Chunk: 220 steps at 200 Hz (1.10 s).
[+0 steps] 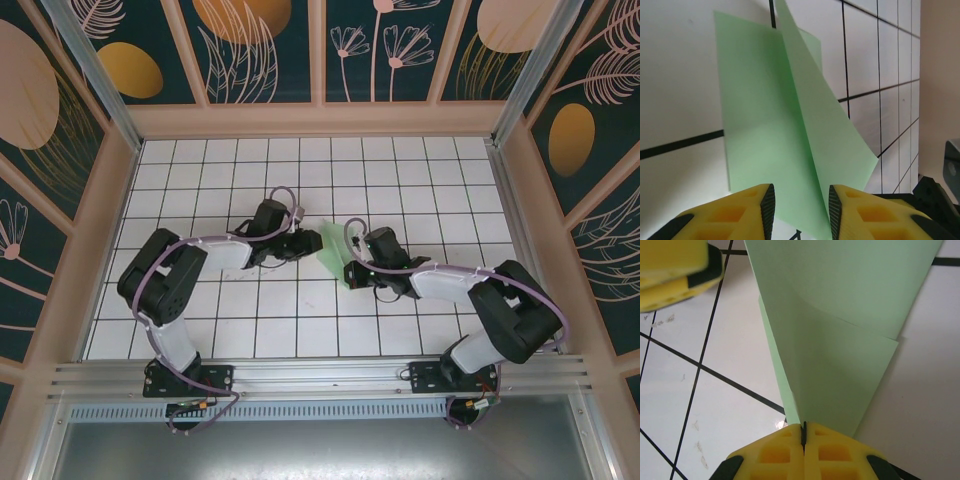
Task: Fold a paper plane with a square sheet of paper (fold left side to right side)
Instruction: Fourth fold the wing at the center of the table.
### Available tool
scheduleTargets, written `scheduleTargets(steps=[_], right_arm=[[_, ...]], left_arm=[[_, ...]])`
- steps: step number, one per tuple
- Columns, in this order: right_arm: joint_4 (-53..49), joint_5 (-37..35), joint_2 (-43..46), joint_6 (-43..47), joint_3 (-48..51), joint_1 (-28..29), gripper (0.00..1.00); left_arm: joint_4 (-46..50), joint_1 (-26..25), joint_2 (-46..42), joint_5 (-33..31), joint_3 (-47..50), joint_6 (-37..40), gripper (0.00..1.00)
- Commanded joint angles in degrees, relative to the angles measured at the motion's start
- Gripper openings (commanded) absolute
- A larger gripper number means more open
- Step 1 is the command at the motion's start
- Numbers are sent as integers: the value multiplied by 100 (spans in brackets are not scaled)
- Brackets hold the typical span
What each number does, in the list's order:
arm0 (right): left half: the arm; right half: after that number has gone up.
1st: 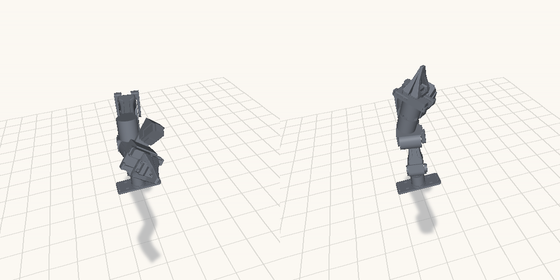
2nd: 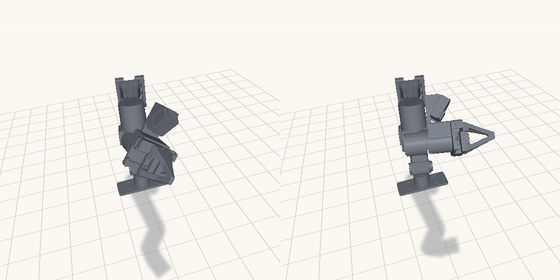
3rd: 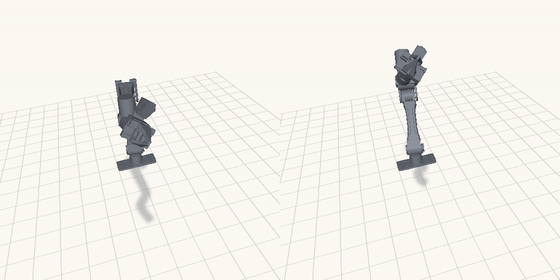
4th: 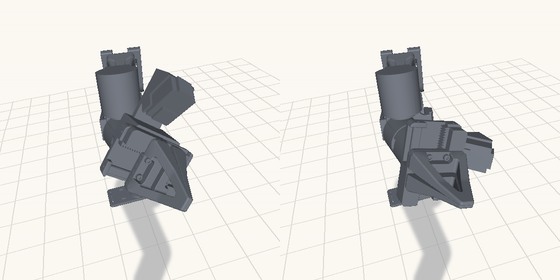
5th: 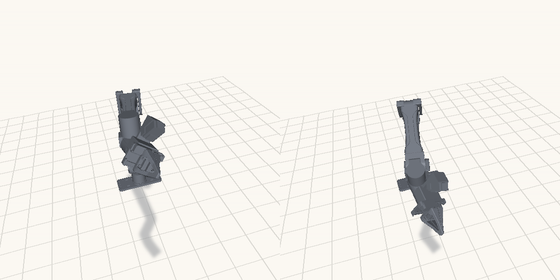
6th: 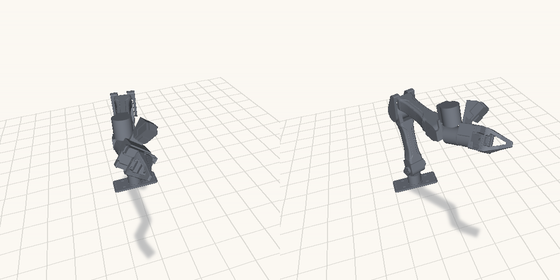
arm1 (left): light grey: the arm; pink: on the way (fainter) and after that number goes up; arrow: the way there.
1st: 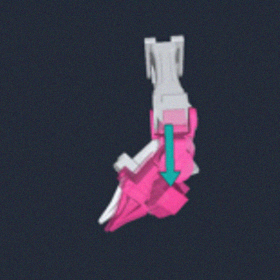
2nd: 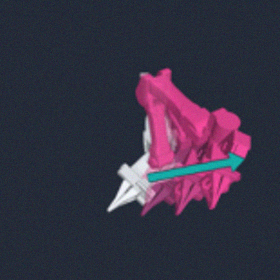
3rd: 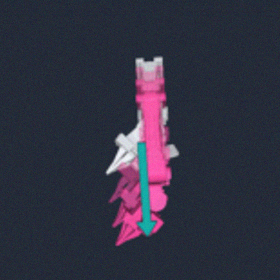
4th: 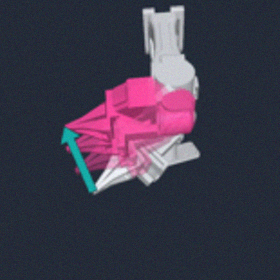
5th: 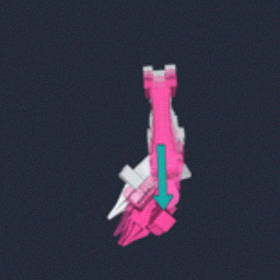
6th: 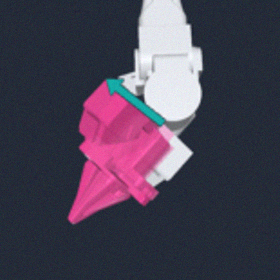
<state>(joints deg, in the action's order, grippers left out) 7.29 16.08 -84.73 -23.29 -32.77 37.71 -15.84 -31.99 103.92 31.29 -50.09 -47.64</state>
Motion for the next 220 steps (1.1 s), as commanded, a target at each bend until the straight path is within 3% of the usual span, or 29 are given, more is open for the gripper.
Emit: scheduleTargets(steps=[1, 220], right_arm=[[354, 442, 71, -156, 206, -95, 0], [740, 862, -197, -255, 474, -326, 0]], left_arm=[[-226, -104, 217, 144, -290, -38, 37], [48, -295, 1192, 3, -836, -97, 43]])
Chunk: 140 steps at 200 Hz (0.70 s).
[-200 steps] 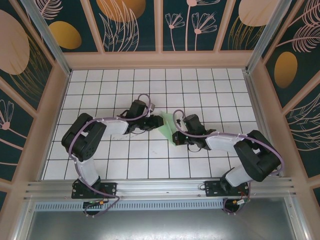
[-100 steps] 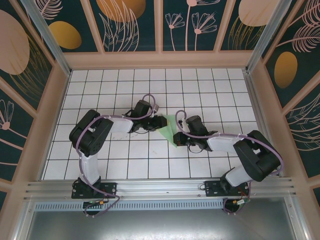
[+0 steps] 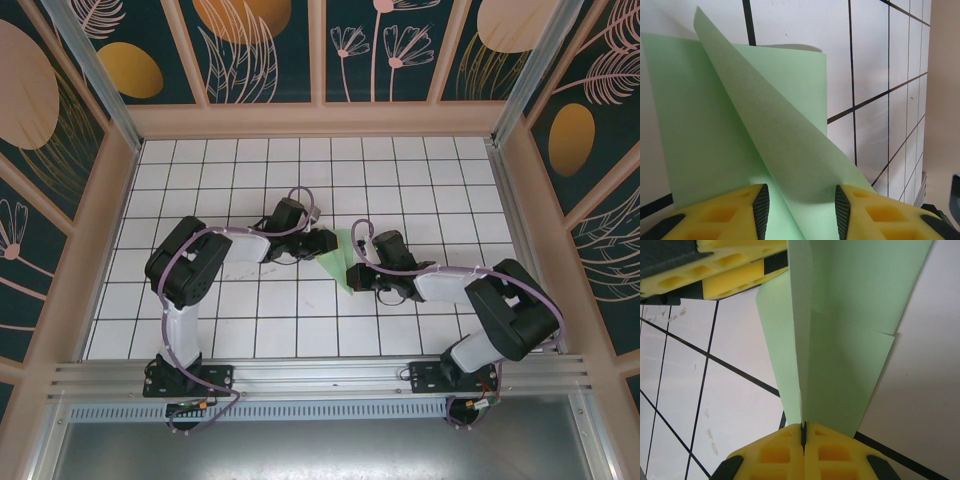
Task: Fold a paper plane with a square sheet of paper (fold left side to right side)
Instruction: Fourth fold the wing at the center of the table.
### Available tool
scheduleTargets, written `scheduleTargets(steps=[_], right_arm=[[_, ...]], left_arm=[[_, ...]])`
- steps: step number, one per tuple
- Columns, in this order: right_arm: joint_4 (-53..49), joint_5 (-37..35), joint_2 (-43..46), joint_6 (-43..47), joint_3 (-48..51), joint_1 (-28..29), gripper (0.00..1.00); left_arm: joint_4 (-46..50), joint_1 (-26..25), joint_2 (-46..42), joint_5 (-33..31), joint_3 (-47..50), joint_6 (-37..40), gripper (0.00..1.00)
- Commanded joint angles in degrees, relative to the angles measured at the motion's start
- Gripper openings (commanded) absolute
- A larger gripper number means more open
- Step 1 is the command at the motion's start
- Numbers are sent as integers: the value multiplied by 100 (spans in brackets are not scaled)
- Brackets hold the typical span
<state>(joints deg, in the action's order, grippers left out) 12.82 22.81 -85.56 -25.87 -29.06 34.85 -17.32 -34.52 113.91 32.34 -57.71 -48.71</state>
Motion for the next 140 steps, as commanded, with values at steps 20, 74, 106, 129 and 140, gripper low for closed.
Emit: scheduleTargets(steps=[20, 74, 106, 129, 140], right_arm=[[186, 215, -148, 3, 79, -44, 1], [185, 257, -84, 12, 32, -49, 11], [174, 321, 66, 16, -28, -77, 20], [34, 352, 261, 72, -124, -177, 30], [-19, 388, 362, 82, -167, -246, 34]], left_arm=[[269, -48, 206, -141, -84, 39, 44], [440, -54, 232, -244, -91, 112, 43], [493, -52, 256, -277, -110, 133, 44], [502, -49, 264, -285, -109, 128, 43], [502, -48, 255, -283, -109, 134, 44]])
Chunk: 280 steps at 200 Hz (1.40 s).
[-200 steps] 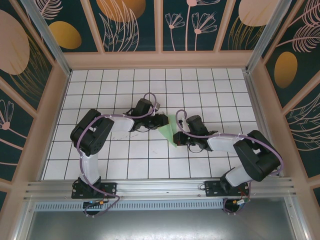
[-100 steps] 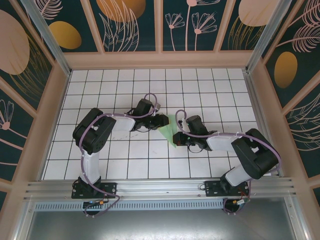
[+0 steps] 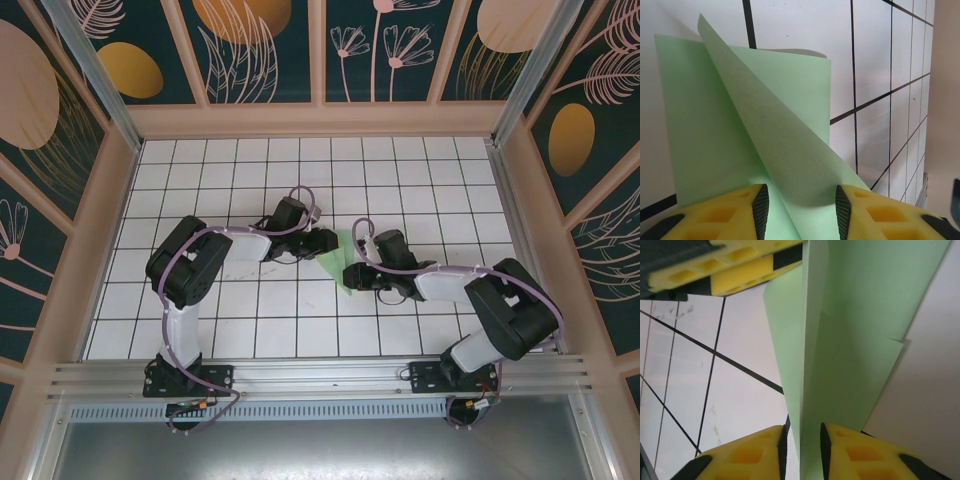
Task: Fold a paper plane with a square sheet of paper (fold left side to right side)
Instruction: Fourth fold the wing at the center of the table.
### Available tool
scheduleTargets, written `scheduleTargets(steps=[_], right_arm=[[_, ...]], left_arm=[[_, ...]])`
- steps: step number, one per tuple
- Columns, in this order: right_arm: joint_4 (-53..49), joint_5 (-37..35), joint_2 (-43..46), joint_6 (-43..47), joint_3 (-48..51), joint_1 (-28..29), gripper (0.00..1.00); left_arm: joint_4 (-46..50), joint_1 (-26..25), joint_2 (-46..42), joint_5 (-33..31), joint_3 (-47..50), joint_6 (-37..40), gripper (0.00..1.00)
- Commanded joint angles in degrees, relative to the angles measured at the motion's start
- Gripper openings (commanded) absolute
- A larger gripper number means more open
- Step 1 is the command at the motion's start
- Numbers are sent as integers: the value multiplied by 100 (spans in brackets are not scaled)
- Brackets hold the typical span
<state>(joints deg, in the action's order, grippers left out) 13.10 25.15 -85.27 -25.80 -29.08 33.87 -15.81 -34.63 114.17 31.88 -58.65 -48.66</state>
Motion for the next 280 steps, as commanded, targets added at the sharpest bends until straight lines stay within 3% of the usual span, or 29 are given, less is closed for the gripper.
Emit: scheduleTargets(steps=[1, 43, 111, 153, 203, 247, 280], right_arm=[[-55, 160, 335, 80, -171, -155, 34], [-270, 229, 393, 31, -470, -450, 46], [7, 829, -622, -230, -1167, -671, 41], [-23, 747, -844, -224, -1206, -667, 37], [-78, 739, -1034, -201, -1254, -678, 21], [-236, 593, -1052, -140, -1258, -672, 0], [-429, 371, -1045, -94, -1205, -699, 0]], left_arm=[[356, -41, 229, -236, -15, 125, 44], [379, -41, 212, -228, -31, 131, 44], [390, -41, 176, -263, -6, 138, 44], [398, -43, 158, -266, 3, 138, 43], [419, -37, 141, -270, -6, 155, 44], [428, -38, 132, -295, 3, 163, 44], [455, -41, 127, -299, 12, 172, 44]])
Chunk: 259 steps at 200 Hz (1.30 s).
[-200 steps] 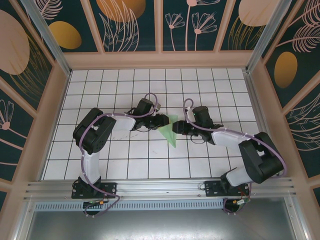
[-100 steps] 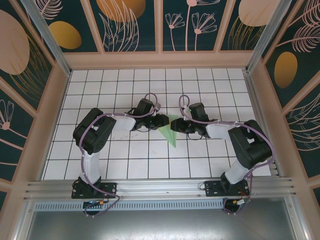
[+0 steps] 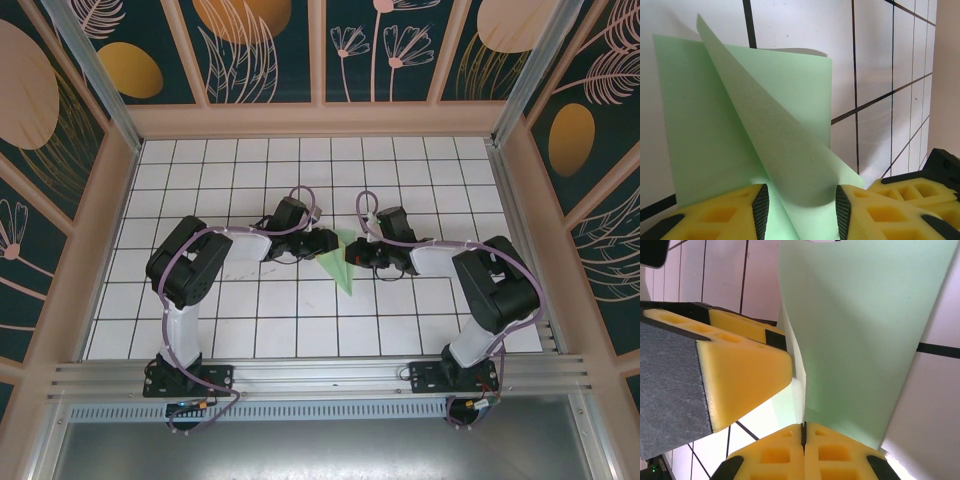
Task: Fold a paper plane with a square sheet of paper (fold left side to right side)
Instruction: Fourth fold the wing at the center of the table.
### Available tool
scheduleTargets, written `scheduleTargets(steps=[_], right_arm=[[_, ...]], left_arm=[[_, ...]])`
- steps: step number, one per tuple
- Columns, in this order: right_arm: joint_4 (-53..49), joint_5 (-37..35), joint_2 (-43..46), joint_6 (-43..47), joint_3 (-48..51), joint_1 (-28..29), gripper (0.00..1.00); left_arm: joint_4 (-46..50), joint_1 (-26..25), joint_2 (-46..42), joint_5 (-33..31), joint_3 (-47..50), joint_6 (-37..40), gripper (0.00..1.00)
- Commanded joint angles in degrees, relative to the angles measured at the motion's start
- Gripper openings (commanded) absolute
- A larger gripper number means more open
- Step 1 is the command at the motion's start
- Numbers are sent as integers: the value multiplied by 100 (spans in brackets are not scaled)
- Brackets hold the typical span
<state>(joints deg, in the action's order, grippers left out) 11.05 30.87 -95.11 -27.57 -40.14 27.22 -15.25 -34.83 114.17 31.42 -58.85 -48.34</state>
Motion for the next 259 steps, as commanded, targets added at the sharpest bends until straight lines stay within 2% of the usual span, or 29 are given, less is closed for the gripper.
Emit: scheduleTargets(steps=[1, 259], right_arm=[[-225, -207, -56, 84, -95, -38, 0], [-478, -694, -398, 250, -203, -94, 0]], left_arm=[[399, -23, 130, -252, 31, 140, 44], [428, -16, 132, -294, 47, 160, 44]])
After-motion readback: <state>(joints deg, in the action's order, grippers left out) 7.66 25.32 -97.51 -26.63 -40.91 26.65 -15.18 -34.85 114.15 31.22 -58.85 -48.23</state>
